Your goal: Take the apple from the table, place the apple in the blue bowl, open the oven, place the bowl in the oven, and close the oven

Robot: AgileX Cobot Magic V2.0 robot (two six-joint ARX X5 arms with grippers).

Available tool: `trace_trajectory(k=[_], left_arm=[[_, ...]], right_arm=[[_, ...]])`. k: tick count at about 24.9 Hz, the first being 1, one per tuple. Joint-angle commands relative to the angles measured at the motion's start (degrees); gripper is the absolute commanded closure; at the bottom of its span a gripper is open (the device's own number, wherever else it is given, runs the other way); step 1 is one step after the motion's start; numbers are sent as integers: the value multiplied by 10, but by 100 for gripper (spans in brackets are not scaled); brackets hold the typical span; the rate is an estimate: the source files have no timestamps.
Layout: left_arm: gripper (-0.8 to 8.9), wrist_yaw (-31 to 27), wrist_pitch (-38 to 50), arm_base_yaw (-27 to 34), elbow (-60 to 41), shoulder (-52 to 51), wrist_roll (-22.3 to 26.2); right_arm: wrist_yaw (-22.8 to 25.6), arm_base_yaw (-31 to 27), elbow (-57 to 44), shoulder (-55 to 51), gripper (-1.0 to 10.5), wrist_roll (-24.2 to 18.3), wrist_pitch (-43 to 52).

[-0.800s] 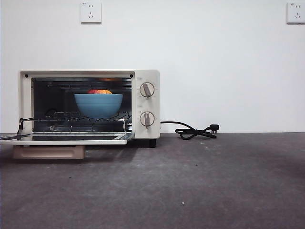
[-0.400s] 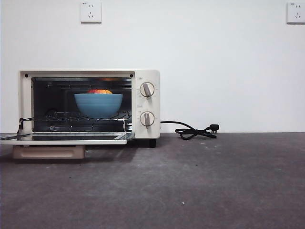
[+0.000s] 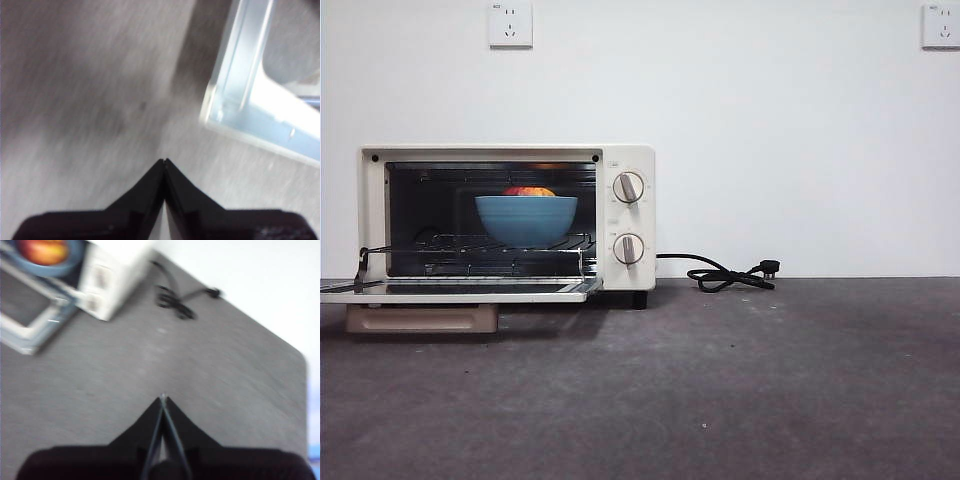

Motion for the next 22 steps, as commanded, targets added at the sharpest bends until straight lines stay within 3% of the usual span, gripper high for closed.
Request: trace_trajectory(k=[1,5,10,16,22], left_arm=[[822,19,25,1,-5,10,-25],[822,18,41,1,-5,10,-35],[822,19,51,1,-5,11,-40],[822,18,59,1,-5,11,-44],[822,24,73,-2,-5,27,-57]], right_arm=[[-7,0,-111,-99,954,35,61],[-49,0,-237,-230,955,47,144],[-54,0,-335,-355,954,118,124],[-58,0,-365,-441,954,212,49],[-57,0,-365,-460,954,226,42]])
